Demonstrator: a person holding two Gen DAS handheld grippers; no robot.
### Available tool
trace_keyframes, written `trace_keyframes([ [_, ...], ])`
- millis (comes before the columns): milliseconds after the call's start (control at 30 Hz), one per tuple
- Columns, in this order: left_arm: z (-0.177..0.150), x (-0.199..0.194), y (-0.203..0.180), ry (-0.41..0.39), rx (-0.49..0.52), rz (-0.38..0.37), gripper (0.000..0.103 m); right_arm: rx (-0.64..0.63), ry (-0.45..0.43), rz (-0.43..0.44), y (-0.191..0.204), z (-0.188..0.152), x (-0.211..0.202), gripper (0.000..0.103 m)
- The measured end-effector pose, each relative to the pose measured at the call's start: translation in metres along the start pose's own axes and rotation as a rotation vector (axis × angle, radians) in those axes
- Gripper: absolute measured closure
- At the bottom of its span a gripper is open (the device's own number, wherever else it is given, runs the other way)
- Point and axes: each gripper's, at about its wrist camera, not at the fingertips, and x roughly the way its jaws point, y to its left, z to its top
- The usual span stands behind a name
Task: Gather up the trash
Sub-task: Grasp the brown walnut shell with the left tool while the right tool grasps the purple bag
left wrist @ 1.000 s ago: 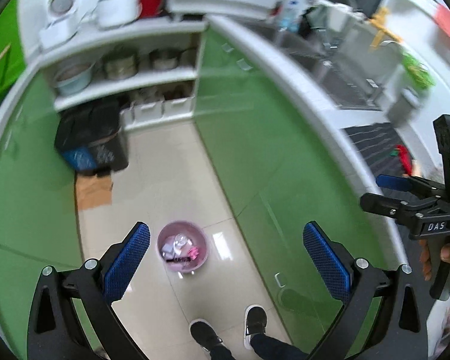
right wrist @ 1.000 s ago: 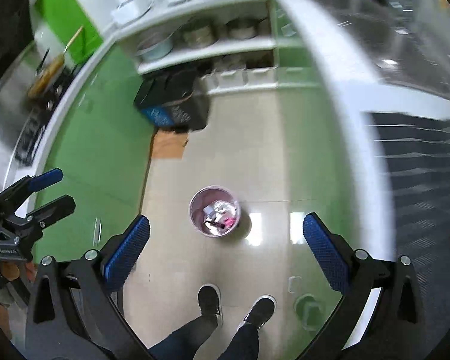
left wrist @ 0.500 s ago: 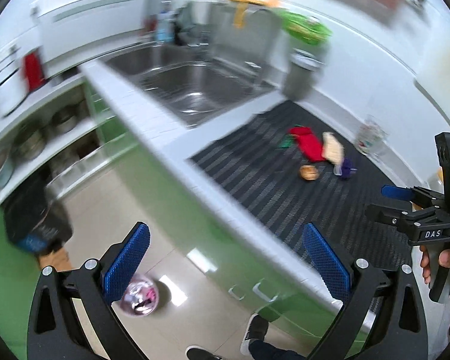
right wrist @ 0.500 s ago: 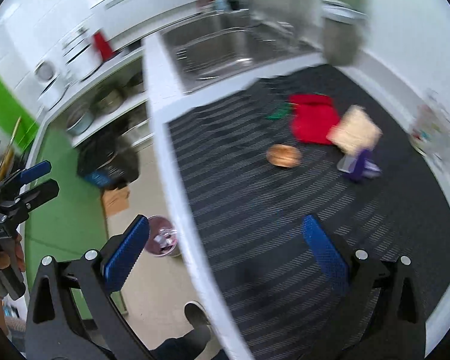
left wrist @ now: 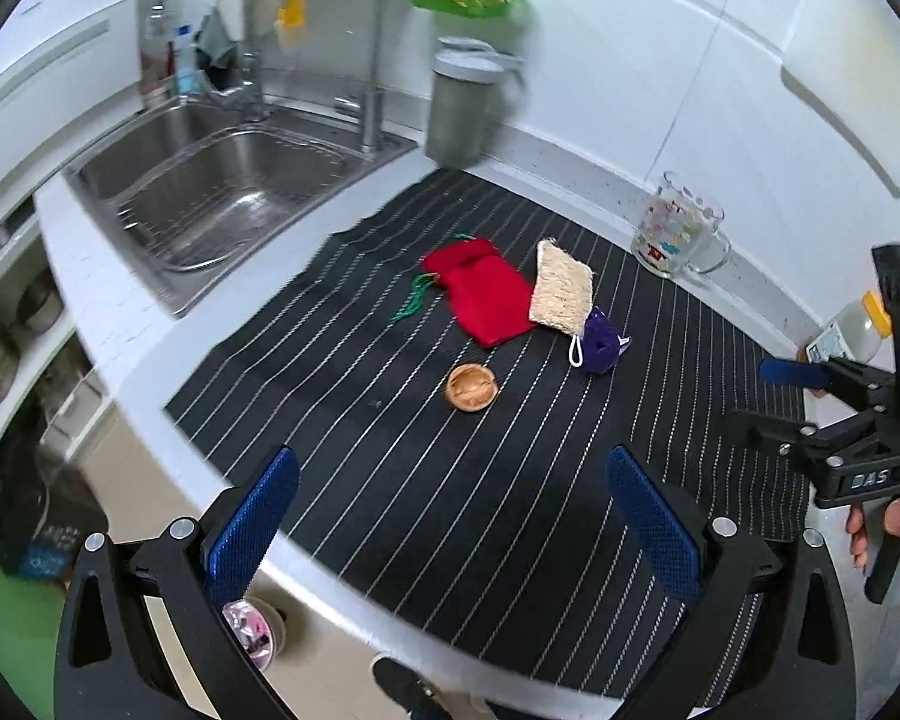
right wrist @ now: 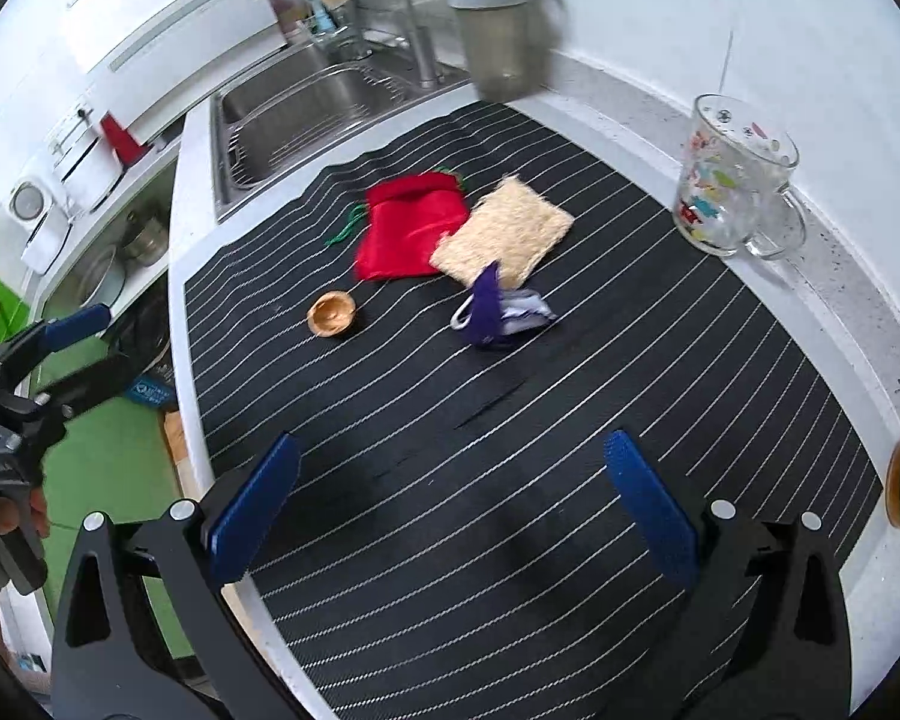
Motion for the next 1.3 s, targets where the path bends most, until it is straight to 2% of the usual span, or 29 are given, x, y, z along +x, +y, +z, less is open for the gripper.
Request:
trace_keyframes([
  [267,0.023,0.072,-0.010,0.085,0.077,-0.028,0.005,0.044,0.033,-0.018,-0.016,0.018,0.025,0.003],
  [533,0.026,0.124,-0.013,0.143,0.126,-0.024,0.007,0.096,0.067,-0.028,-0.031,0.024,0.049,0.003],
  [600,0.027,0.129,-0.011,0.150,0.131,-0.019,0.023,0.108,0.069,-0.030,-0.034,0.025,0.053,0.003],
  [667,0.026,0.134,-0.011,0.155,0.132,-0.016,0.033,0.115,0.072,-0.031,-0.037,0.026,0.057,0.003],
  [767,0.025,0.140,-0.011,0.163,0.137,-0.012,0.054,0.117,0.073,-0.029,-0.038,0.030,0.060,0.003],
  [867,0.026,0.141,-0.008,0.162,0.134,-0.013,0.067,0.114,0.074,-0.025,-0.037,0.032,0.063,0.003],
  [1067,0.032,0.134,-0.005,0.164,0.113,-0.035,0.068,0.092,0.085,-0.014,-0.031,0.038,0.074,0.003],
  [1300,0.042,0.110,0.004,0.127,0.073,-0.042,0.068,0.048,0.104,-0.010,-0.023,0.049,0.099,0.003],
])
